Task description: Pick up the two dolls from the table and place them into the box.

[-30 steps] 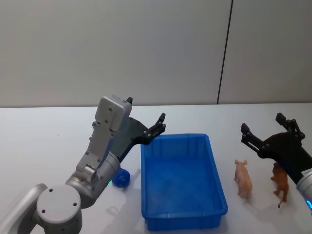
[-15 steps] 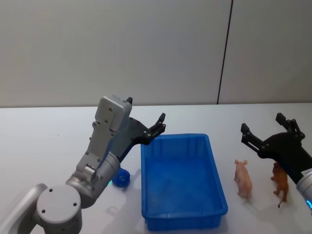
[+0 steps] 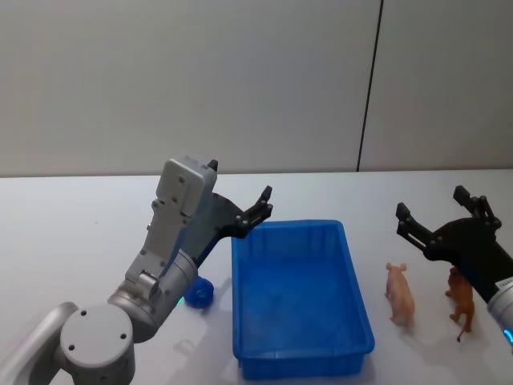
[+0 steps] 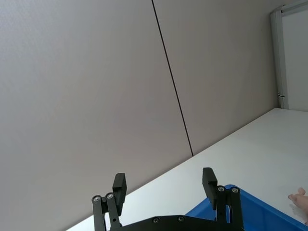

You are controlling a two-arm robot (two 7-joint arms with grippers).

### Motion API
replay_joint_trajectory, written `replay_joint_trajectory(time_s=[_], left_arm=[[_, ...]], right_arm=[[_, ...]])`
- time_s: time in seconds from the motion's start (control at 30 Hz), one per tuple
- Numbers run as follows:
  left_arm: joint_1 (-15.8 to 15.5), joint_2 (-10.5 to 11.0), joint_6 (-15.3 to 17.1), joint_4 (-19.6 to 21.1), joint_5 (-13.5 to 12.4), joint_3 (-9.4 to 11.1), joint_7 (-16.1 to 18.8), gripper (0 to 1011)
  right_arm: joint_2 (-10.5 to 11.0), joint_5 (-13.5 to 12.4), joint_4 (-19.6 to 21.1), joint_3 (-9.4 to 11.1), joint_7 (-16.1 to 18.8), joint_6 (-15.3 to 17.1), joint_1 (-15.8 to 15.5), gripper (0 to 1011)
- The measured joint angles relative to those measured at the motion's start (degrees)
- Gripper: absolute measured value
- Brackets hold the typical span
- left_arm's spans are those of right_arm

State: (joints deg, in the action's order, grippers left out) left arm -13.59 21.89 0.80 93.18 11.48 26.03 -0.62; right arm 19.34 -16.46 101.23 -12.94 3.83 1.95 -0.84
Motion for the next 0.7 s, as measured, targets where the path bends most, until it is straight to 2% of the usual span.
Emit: replay_joint_trajectory(time_s=[0.33, 0.7], left_arm=[[0.00, 0.00, 0.00, 0.00, 0.00, 0.00, 0.00, 1001], [0.00, 0.00, 0.00, 0.00, 0.00, 0.00, 0.00, 1001]], right_arm=[[0.46, -0.05, 0.40, 0.21, -0.53, 0.08, -0.79, 1001], [3.48, -1.53, 3.84, 1.87, -5.74, 1.92, -6.14, 1001]])
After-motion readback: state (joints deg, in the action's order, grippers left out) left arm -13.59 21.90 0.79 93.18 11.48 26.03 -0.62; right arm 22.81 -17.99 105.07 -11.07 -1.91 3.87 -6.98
